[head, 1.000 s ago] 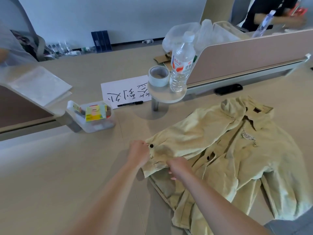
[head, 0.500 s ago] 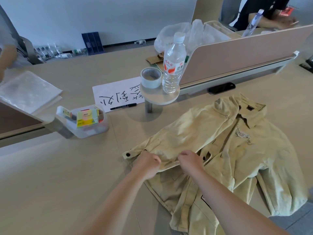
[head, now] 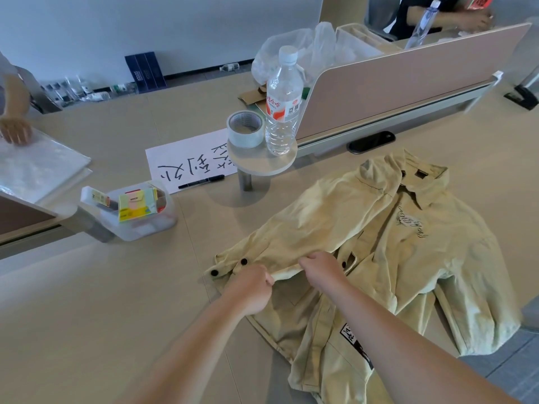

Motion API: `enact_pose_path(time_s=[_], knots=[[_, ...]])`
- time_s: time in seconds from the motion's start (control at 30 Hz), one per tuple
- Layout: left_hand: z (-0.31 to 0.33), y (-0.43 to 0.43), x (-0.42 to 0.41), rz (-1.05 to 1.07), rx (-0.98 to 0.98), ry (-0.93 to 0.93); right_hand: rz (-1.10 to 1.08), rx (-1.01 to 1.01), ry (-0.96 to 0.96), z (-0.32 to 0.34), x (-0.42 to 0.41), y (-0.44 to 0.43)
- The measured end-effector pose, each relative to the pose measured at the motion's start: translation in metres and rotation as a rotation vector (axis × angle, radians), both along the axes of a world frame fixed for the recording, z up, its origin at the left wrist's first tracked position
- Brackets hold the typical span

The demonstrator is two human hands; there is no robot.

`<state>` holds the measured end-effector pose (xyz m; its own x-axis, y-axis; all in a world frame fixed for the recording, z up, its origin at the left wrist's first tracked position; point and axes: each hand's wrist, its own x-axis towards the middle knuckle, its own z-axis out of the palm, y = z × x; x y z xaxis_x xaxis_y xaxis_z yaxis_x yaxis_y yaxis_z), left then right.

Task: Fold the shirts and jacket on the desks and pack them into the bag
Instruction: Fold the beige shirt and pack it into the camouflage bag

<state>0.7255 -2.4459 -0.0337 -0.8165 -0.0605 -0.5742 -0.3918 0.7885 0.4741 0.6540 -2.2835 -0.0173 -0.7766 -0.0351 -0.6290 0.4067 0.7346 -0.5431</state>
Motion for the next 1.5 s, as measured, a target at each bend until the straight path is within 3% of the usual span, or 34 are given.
enact_pose_path(time_s=[0.1, 0.23, 0.3, 0.43, 0.6, 0.87, 1.1, 1.17, 1.3, 1.5], knots=[[0.009, 0.001, -0.002, -0.036, 0.075, -0.035, 0.018, 0.017, -0.005, -0.001, 0.000, 0.004], [-0.001, -0.009, -0.003, 0.203, 0.173, -0.027, 0.049, 0.166, 0.122, 0.001, 0.005, 0.012], [-0.007, -0.013, -0.005, 0.244, 0.174, 0.009, 0.011, 0.139, 0.218, -0.001, 0.007, 0.011], [-0.016, -0.011, -0.011, 0.233, 0.078, 0.068, 0.144, 0.010, 0.099, -0.005, 0.015, -0.001], [-0.001, -0.017, -0.005, 0.460, -0.177, 0.095, 0.171, 0.026, 0.020, -0.014, 0.021, -0.008], [0.000, -0.034, -0.018, 0.368, -0.014, -0.004, 0.155, 0.026, 0.032, -0.016, 0.016, -0.008], [0.018, -0.039, -0.030, 0.437, -0.012, 0.109, 0.092, 0.003, 0.078, -0.009, 0.011, -0.009], [0.029, -0.038, -0.036, 0.443, -0.048, 0.048, 0.083, -0.033, 0.066, -0.009, 0.010, -0.010], [0.045, -0.023, -0.047, 0.112, -0.157, -0.076, 0.146, -0.110, -0.073, -0.011, 0.009, -0.008], [0.066, 0.027, -0.041, 0.256, 0.180, 0.005, 0.012, -0.088, 0.063, 0.022, 0.003, 0.017]])
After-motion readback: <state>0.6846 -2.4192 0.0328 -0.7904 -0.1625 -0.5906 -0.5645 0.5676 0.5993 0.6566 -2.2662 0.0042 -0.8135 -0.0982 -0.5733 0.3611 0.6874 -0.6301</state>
